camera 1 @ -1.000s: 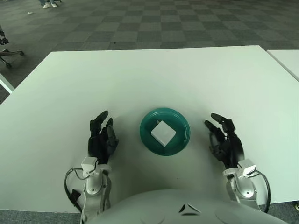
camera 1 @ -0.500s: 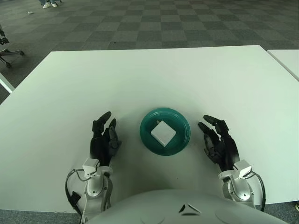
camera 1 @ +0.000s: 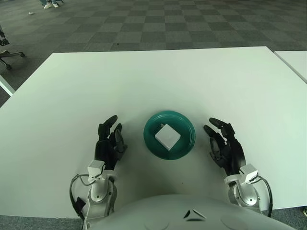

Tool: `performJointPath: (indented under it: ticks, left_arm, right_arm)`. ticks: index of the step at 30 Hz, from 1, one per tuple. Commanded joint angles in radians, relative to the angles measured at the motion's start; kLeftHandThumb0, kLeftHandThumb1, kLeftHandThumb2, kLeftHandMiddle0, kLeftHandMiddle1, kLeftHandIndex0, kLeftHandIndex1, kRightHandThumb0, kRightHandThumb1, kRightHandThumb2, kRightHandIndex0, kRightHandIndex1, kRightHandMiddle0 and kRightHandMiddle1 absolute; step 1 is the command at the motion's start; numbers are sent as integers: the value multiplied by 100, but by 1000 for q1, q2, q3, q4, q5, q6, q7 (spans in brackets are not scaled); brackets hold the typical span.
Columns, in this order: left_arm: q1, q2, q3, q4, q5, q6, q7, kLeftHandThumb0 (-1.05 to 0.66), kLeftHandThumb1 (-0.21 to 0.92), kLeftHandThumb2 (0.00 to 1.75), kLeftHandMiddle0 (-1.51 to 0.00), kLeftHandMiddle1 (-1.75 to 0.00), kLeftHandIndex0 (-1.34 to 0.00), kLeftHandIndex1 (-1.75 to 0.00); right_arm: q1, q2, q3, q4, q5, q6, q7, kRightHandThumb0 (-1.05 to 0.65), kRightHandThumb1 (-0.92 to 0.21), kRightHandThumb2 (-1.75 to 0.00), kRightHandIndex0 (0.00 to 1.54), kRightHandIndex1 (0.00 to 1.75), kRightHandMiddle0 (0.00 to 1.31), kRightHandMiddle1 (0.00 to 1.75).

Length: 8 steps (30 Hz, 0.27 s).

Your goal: Put the charger into the plate.

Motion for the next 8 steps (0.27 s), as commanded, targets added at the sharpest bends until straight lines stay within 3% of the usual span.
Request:
performJointPath:
  ticks: [1,3,6,8]
  left_arm:
    - [19,11,-6,23,5,10,-8,-81,92,90,-48,-16,-8,-98]
    - [16,13,-6,26,5,1,-10,-81,92,90,-48,-16,-8,-97]
    - [10,16,-5,29,1,-10,-13,-81,92,91,-48,-16,-7,-97]
    - [6,18,-4,30,-5,-15,-18,-82,92,91,-48,-16,-7,-97]
  right_arm:
    - [12,7,0,20,-9,10,-2,-58,-92,-58,37,11,0,85]
    - [10,9,1,23,-10,10,-3,-58,-92,-58,37,11,0,85]
    - [-228,-53,18,231,-64,86,51,-62,-92,-60,33,9,0,79]
    - [-308,-63,12,344,-72,70,62,-64,-92,-62,31,8,0,75]
